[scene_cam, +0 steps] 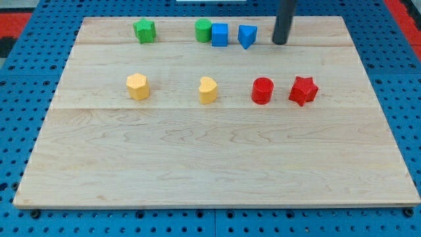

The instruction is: Move the blue blocks to the bottom of the green circle

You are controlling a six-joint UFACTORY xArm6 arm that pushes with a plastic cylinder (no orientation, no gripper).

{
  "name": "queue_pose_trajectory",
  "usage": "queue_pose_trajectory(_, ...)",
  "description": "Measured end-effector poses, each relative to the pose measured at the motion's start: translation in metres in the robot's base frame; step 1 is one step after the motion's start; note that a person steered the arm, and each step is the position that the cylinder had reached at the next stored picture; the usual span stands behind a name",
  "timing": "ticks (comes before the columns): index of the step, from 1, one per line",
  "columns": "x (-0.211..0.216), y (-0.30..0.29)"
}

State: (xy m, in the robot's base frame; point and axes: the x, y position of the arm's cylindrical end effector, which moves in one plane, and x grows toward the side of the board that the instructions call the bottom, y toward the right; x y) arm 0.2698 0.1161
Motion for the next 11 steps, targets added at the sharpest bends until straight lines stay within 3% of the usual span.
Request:
queue_pose_trajectory(2,-0.001,-0.116)
queue_pose_trajectory(3,0.000,-0.127)
queue_pose_trajectory(5,0.019,-0.007)
queue_pose_trajectory(6,-0.010,0.004)
queue_pose_trajectory(11,-0.052,-0.162)
